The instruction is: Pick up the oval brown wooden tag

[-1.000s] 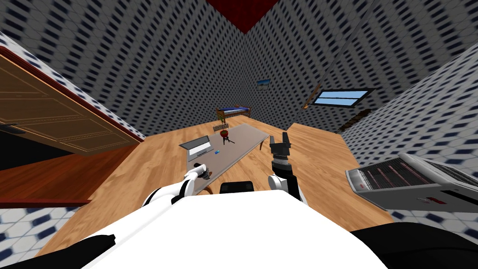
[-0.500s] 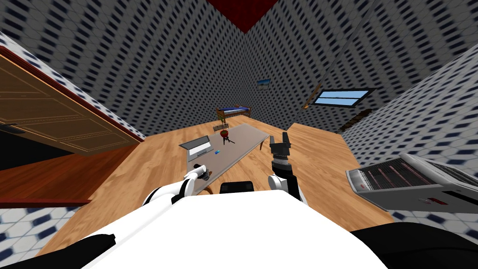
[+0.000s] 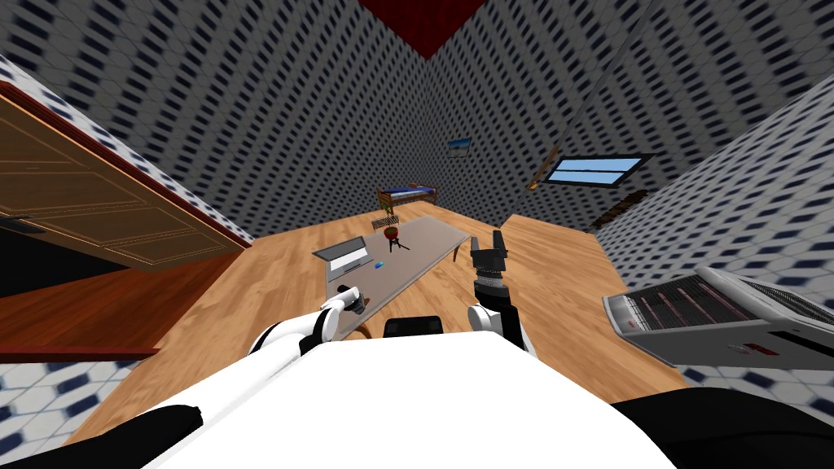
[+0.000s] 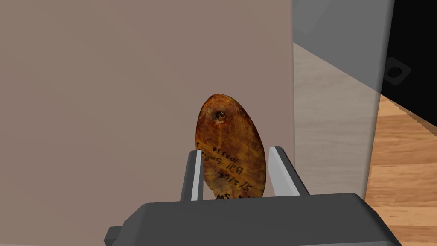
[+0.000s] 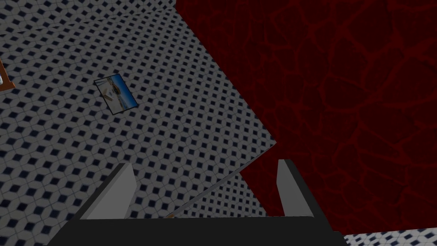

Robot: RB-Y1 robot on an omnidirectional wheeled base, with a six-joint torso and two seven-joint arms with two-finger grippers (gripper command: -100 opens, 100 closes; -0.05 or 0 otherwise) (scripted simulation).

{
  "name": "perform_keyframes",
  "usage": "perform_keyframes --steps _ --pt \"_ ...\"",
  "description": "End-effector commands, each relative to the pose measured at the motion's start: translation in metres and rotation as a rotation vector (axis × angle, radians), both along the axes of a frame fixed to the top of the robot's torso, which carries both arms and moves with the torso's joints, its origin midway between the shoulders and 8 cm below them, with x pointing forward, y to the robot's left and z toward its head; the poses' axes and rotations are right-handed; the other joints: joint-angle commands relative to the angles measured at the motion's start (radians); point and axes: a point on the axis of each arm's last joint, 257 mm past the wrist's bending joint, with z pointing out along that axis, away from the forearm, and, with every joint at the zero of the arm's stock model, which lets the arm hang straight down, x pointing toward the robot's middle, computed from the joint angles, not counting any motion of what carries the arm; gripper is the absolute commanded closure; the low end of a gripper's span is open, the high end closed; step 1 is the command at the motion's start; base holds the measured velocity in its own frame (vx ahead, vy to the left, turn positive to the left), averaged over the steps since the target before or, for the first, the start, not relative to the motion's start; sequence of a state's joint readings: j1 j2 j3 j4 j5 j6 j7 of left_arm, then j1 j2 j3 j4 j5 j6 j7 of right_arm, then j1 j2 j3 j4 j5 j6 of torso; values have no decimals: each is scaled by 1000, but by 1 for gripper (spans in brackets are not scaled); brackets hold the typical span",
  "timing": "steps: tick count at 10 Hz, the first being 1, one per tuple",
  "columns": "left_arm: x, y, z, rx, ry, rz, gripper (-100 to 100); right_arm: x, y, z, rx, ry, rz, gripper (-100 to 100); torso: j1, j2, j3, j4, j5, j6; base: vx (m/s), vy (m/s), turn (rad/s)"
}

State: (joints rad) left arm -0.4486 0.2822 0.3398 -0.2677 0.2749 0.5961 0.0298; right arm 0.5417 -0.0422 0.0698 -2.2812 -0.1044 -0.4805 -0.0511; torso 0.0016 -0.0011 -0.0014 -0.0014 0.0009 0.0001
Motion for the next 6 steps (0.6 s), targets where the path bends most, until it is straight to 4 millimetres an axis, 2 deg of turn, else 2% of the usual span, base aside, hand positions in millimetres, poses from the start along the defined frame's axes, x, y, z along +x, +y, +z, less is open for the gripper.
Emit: perform_keyframes --steps 1,3,5,6 --pt "0 2 2 -1 9 -2 100 0 0 0 0 0 0 0 0 0 0 0 0 0 -41 -26 -8" --pt "12 11 13 1 3 -1 100 0 0 0 0 0 0 0 -1 1 0 0 0 0 -44 -32 -3" --pt "12 10 13 0 4 1 100 0 0 0 0 0 0 0 -1 1 0 0 0 0 -29 -20 -1" --pt "12 10 13 1 3 0 0 0 0 0 0 0 0 0 0 -1 -1 -1 0 0 0 0 0"
